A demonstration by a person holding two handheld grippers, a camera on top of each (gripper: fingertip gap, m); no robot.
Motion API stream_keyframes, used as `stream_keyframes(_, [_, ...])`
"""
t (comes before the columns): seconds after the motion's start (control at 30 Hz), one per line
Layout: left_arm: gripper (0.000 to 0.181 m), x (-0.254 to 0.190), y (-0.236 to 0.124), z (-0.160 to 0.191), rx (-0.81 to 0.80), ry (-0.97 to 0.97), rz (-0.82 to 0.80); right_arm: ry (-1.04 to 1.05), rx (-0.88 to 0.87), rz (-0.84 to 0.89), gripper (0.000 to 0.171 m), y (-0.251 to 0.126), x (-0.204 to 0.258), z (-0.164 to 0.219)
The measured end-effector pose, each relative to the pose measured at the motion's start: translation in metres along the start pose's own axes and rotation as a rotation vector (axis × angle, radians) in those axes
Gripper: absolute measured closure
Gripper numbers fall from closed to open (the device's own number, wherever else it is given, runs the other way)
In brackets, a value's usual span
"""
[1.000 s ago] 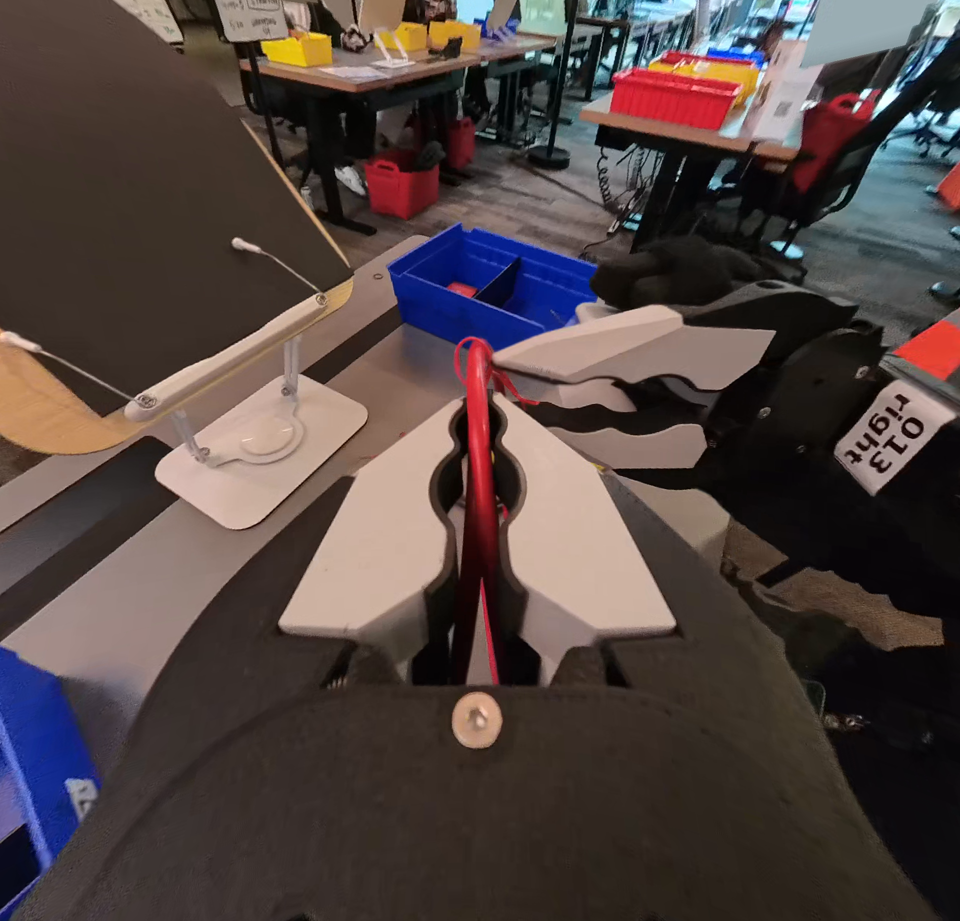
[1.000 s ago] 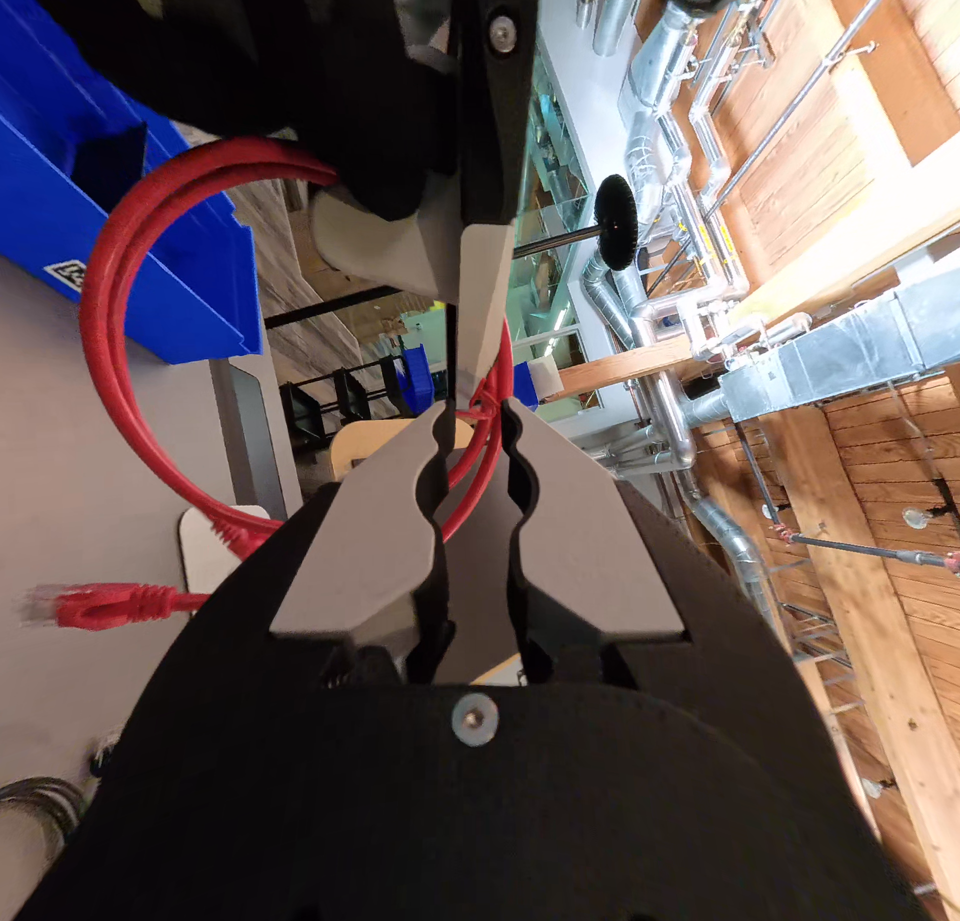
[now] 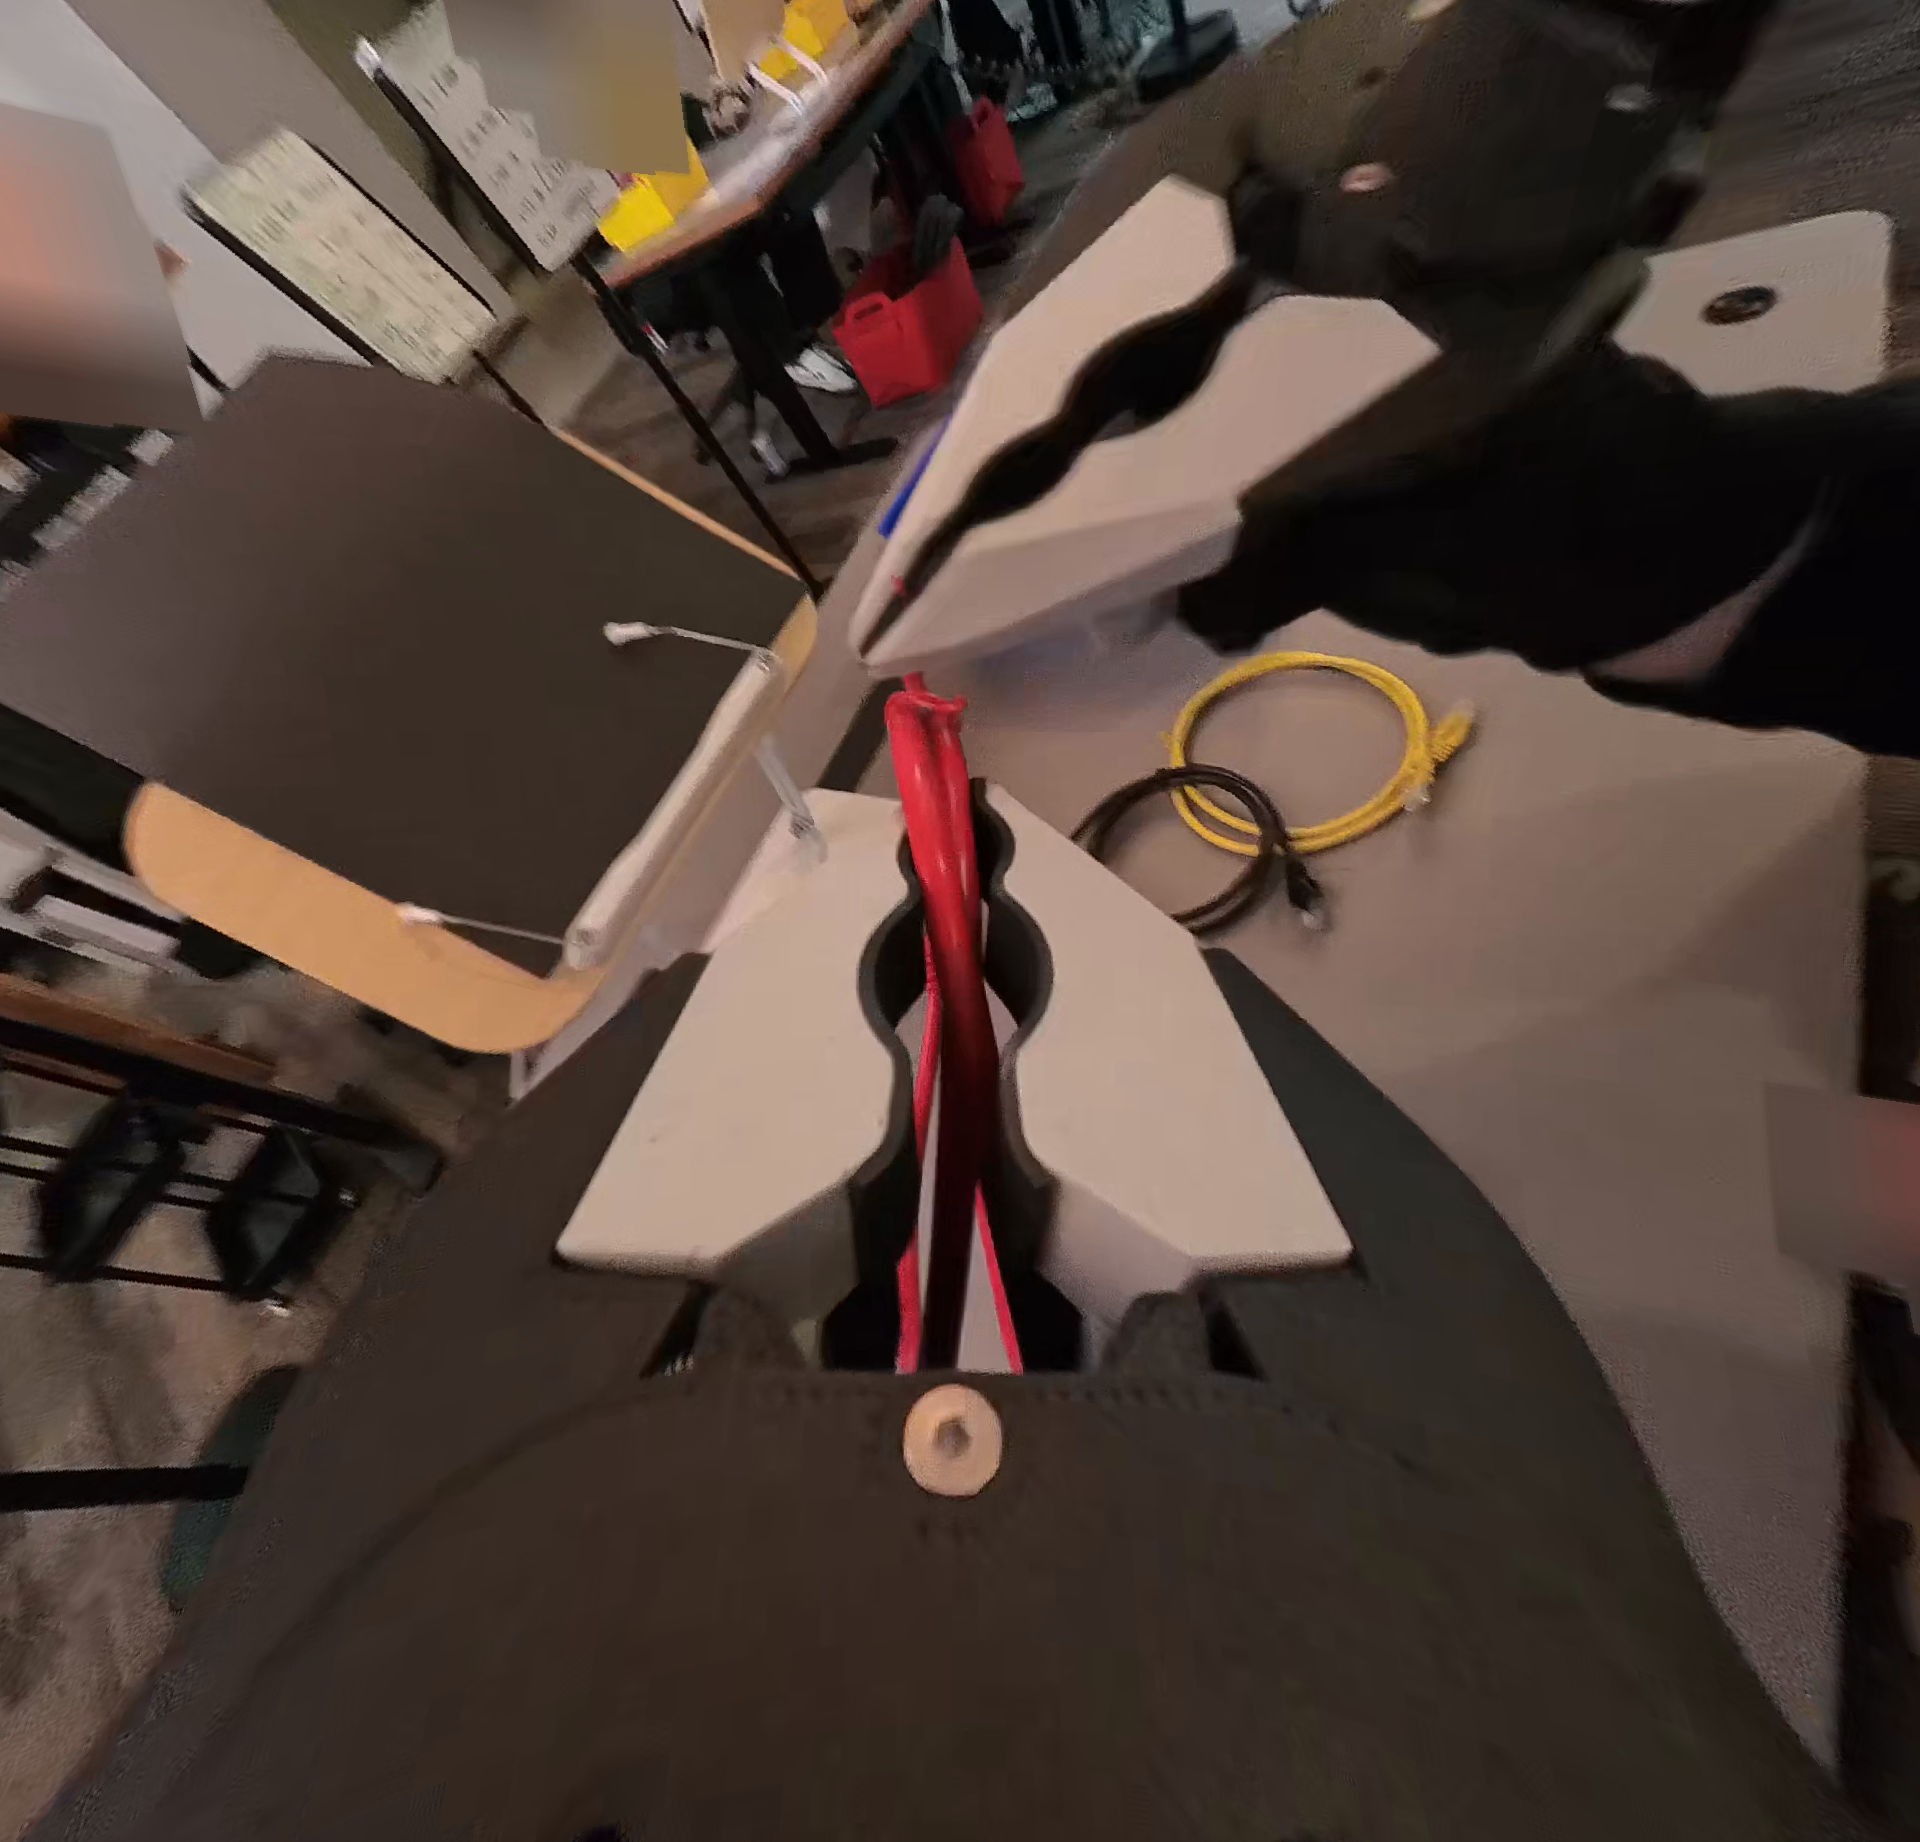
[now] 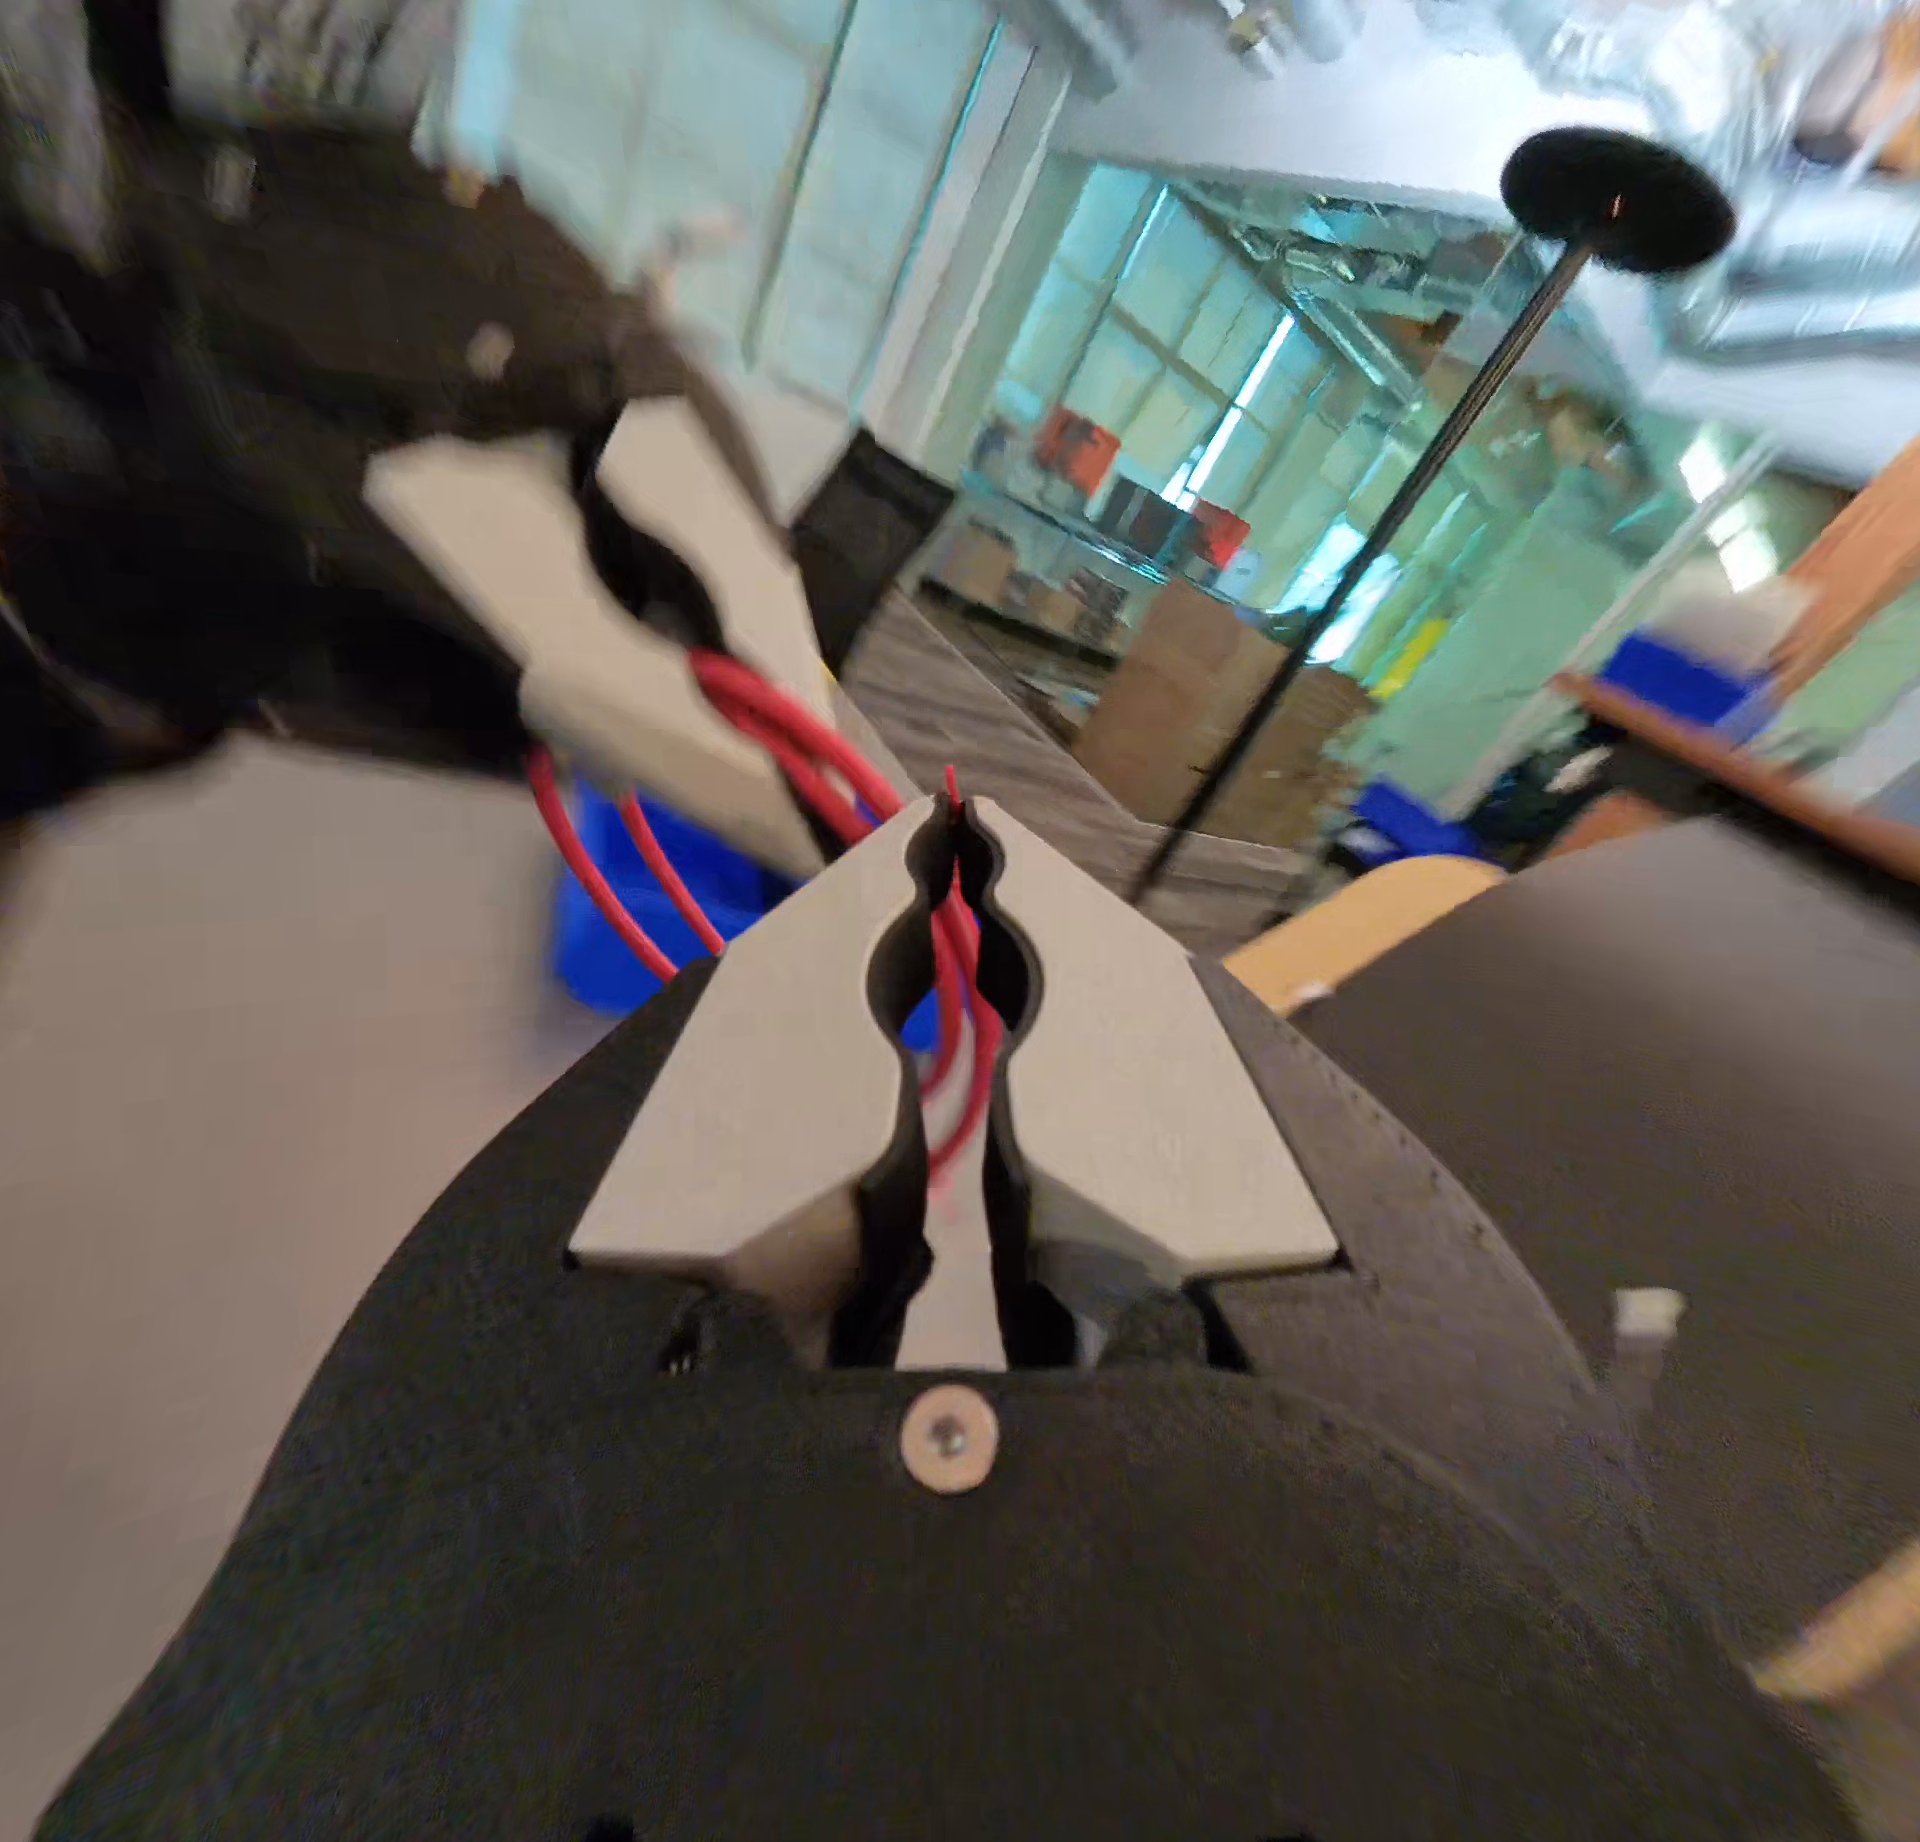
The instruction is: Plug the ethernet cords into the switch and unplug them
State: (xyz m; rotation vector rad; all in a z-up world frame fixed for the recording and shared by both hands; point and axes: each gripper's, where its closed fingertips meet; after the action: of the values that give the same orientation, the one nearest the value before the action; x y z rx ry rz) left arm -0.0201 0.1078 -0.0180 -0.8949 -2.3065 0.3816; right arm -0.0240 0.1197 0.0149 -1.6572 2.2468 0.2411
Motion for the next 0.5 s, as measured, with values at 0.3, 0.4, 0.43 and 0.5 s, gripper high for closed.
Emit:
stream_keyframes(0.3, [0.180,0.015,0.020,0.005,0.047,0.147,-0.315,1.092,-0.356,-0.410,0.171,0.013,-0.027,0.018])
stream_keyframes(0.4, [0.180,0.020,0.016,0.008,0.026,0.092,-0.267,0.917,-0.312,-0.445,0.135,0.009,-0.021,0.009])
stream_keyframes(0.43, [0.180,0.022,0.014,0.008,0.017,0.079,-0.251,0.818,-0.294,-0.425,0.133,0.005,-0.020,0.005])
stream_keyframes(0.5, [0.180,0.019,0.010,0.008,-0.004,0.051,-0.177,0.562,-0.171,-0.332,0.127,0.003,-0.015,0.010])
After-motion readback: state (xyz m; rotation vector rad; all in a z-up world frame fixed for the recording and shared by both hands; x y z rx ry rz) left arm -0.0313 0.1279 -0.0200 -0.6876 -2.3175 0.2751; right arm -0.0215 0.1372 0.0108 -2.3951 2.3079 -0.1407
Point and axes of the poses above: each gripper's, where its closed fingertips meet, y out along the fingers, z out of its underside, x = y × z across the jaws, and after that the axes turned 9 degrees about x, right-handed
